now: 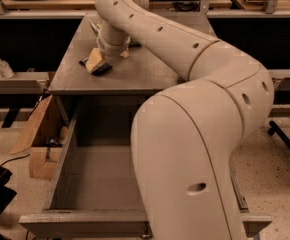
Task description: Place rxbar blueberry into top drawer
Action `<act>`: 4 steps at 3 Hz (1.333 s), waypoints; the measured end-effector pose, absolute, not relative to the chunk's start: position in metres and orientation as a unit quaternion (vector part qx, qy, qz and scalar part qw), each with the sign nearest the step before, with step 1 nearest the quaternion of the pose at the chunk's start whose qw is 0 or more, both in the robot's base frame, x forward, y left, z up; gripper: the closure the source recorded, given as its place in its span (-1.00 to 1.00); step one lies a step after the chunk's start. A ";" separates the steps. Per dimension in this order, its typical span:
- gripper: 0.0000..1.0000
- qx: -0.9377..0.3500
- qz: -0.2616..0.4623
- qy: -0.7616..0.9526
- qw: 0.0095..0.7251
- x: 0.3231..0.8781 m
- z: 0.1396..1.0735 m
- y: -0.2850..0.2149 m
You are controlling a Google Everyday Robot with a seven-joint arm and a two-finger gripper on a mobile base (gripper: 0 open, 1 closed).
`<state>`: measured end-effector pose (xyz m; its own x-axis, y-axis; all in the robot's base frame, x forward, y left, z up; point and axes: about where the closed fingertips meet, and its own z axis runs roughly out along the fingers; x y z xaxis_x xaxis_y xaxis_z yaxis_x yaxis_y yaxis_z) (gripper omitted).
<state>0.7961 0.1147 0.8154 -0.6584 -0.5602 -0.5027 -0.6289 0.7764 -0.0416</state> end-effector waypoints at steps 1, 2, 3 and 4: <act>0.46 -0.327 0.068 0.908 0.252 0.796 0.824 0.115; 1.00 -0.327 0.068 0.908 0.252 0.796 0.834 0.115; 1.00 -0.327 0.068 0.908 0.252 0.796 0.834 0.115; 1.00 -0.325 0.068 0.905 0.266 0.781 0.846 0.090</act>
Offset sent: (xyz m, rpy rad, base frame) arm 0.0000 0.0000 0.0074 0.0000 0.0000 0.0000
